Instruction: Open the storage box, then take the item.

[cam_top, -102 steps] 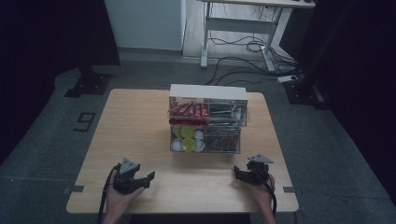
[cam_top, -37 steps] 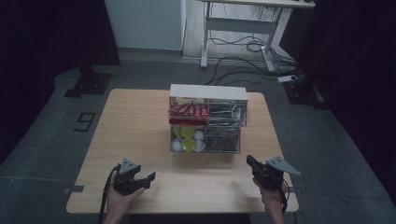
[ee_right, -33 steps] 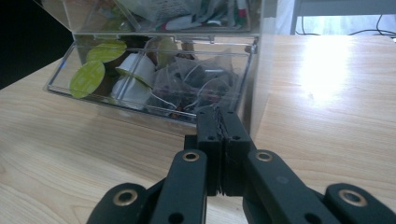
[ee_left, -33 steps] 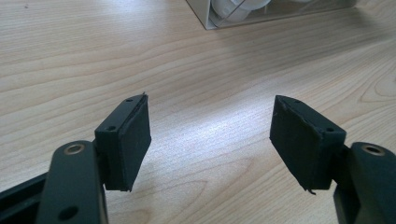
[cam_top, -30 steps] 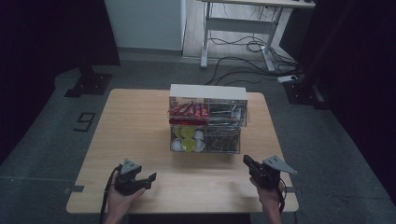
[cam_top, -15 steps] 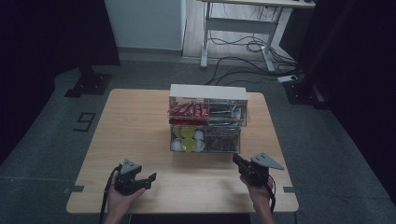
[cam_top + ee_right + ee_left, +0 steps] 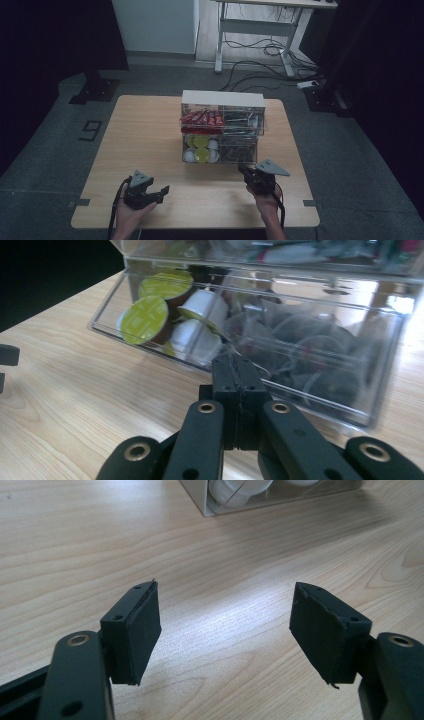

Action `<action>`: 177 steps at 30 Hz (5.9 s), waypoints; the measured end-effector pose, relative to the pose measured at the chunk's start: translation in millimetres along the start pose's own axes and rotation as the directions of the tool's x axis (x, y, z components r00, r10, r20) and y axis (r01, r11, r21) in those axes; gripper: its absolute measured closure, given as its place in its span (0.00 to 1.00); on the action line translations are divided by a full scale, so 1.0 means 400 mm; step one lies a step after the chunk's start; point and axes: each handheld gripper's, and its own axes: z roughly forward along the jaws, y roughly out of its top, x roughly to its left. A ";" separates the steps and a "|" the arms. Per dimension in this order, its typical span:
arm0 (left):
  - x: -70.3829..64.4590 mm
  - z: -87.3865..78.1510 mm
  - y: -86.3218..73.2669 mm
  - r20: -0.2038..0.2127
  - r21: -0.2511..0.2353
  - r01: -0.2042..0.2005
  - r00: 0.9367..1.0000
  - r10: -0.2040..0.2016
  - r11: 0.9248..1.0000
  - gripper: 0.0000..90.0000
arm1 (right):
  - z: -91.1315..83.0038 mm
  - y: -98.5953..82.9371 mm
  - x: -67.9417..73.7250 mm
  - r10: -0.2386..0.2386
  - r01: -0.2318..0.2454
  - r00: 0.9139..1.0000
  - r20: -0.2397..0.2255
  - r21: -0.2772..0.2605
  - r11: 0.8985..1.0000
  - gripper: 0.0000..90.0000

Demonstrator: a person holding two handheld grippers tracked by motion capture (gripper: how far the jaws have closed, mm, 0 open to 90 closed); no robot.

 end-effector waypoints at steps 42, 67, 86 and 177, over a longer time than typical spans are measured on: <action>-0.006 -0.011 0.002 -0.001 0.003 -0.005 1.000 0.005 1.000 0.31 | 0.086 -0.063 -0.019 0.038 -0.037 0.999 -0.010 0.083 0.996 0.99; -0.009 -0.008 0.001 -0.001 0.013 -0.009 1.000 0.009 1.000 0.30 | 0.079 -0.063 -0.030 0.044 -0.046 0.999 0.030 0.069 0.997 0.99; -0.008 -0.005 0.001 -0.006 0.027 -0.010 1.000 0.010 1.000 0.30 | 0.056 -0.037 -0.012 0.034 -0.034 0.999 0.016 0.024 0.999 0.99; -0.078 0.045 0.016 -0.026 0.054 -0.065 0.997 0.066 0.996 0.30 | 0.055 0.092 -0.081 0.105 -0.104 0.994 -0.005 -0.193 0.976 0.99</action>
